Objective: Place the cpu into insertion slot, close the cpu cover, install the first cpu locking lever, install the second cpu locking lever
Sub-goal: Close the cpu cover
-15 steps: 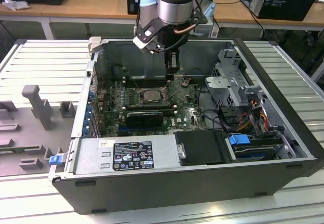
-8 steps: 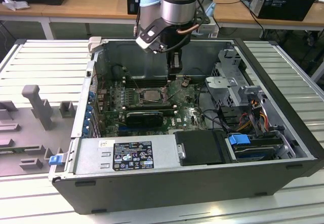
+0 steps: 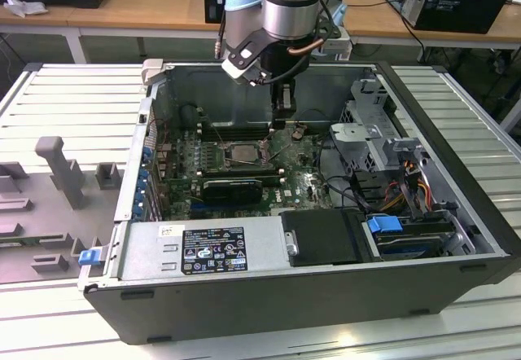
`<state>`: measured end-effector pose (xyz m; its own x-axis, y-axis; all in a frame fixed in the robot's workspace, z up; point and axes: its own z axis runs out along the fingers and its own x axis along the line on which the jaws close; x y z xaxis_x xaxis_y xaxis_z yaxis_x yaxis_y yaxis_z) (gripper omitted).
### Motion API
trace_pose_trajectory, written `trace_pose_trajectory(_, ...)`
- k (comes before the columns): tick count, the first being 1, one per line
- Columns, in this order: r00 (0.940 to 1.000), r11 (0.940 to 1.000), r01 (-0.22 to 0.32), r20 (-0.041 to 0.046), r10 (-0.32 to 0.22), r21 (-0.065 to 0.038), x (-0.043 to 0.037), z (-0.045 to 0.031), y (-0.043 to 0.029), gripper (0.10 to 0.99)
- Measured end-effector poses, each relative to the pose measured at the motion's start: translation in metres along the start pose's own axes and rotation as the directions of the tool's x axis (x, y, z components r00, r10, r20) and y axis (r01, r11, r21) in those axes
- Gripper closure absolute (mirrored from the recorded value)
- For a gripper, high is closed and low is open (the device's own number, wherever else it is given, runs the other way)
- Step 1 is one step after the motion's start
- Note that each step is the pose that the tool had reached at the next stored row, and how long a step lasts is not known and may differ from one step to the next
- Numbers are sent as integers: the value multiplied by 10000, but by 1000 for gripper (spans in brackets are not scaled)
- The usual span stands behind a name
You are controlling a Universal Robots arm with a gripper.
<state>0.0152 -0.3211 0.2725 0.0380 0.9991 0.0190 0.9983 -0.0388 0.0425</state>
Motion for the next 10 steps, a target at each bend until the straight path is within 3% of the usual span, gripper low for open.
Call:
trace_pose_trajectory(6, 10000, 10000, -1, 0, 1, 0, 2, 2, 40, 980)
trace_pose_trajectory(10, 10000, 10000, 0, 1, 0, 1, 3, 15, 107, 980)
